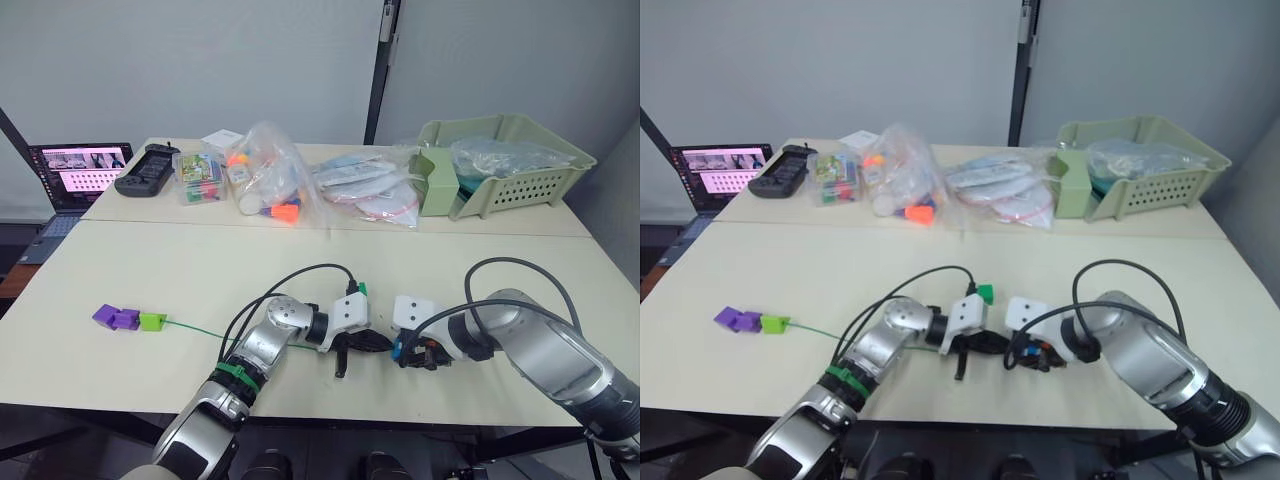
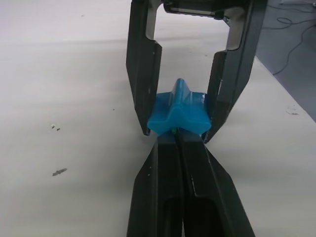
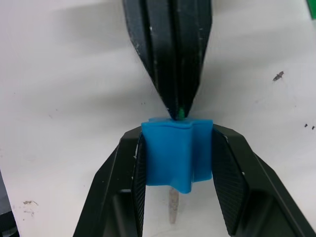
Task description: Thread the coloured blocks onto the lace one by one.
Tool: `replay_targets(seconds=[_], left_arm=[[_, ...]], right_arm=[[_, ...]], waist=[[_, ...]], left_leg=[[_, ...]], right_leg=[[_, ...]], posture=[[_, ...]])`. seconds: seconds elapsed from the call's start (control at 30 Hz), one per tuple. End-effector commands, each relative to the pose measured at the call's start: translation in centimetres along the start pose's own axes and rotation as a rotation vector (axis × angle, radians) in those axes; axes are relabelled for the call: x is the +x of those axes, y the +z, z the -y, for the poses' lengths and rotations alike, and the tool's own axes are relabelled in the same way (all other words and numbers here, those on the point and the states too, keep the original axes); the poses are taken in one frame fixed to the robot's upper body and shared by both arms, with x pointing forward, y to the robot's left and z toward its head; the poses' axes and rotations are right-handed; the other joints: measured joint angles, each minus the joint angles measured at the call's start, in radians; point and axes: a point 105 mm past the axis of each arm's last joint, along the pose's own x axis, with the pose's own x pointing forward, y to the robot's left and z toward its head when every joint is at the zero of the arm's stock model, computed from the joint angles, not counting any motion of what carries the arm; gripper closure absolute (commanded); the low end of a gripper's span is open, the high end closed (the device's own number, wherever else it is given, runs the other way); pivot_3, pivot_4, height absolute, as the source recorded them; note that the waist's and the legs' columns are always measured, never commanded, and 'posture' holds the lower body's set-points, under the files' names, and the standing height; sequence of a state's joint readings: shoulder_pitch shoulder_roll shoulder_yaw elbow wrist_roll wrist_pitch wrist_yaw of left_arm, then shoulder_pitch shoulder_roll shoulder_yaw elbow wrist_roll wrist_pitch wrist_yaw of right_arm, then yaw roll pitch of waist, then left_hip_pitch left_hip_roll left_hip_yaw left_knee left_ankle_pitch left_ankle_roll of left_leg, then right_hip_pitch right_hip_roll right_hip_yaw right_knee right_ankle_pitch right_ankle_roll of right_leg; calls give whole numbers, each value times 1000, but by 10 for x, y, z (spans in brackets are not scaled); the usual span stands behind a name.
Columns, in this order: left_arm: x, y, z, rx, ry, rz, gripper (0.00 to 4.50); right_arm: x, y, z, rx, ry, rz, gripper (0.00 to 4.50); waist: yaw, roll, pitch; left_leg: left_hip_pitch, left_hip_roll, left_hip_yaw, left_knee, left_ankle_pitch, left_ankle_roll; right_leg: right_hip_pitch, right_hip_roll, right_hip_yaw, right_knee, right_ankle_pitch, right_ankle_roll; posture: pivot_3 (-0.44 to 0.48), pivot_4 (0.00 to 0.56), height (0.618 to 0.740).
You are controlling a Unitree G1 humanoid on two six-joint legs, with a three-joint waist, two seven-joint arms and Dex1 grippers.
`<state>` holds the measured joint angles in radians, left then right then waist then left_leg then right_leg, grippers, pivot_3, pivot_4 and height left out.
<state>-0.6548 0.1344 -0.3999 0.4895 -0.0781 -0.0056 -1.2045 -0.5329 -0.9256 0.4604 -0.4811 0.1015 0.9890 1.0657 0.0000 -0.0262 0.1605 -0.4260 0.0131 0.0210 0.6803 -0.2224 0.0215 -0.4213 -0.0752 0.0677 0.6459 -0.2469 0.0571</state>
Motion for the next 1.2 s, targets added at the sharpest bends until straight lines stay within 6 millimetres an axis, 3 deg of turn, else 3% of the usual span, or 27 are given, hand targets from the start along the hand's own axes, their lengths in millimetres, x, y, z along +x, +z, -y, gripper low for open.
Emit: replay_targets(seconds=[0.03,0.3,0.5,0.57,0.77,0.97,1.2], left_arm=[[6,14,1,17,-19,50,4500],[-7,18,-5,-2,6,65,1899],[-32,17,-5,-32,10,39,50],[-37,18,-8,-29,29,33,0],[-42,21,-8,-24,34,27,0],[-32,22,1,-7,-11,30,0],[-9,20,6,50,-39,11,0]], right_arm=[[-3,10,0,-39,-7,35,3156],[-1,9,1,-29,-11,38,3156],[0,11,1,-17,-4,48,3156],[0,11,1,-17,-6,48,2107],[-7,14,2,-18,-4,56,54],[-38,13,-1,5,0,75,18],[-59,-7,-7,84,-47,47,18]], waist=[[0,0,0],[-2,0,0],[-6,0,0],[-9,0,0],[-8,0,0],[-5,0,0],[3,0,0]], left_leg=[[0,0,0,0,0,0],[0,0,0,0,0,0],[0,0,-1,0,0,0],[0,1,-2,0,0,0],[0,0,-4,0,0,0],[0,0,-6,0,0,0],[0,0,-5,0,0,0]], right_leg=[[0,0,0,0,0,0],[0,0,0,0,0,0],[0,0,0,0,0,0],[0,0,0,1,0,0],[0,0,0,1,0,0],[0,0,0,1,0,0],[1,0,0,-1,0,0]], posture=[[0,150,734],[0,150,734],[0,150,734],[0,150,734],[0,150,734],[0,150,734],[0,150,734]])
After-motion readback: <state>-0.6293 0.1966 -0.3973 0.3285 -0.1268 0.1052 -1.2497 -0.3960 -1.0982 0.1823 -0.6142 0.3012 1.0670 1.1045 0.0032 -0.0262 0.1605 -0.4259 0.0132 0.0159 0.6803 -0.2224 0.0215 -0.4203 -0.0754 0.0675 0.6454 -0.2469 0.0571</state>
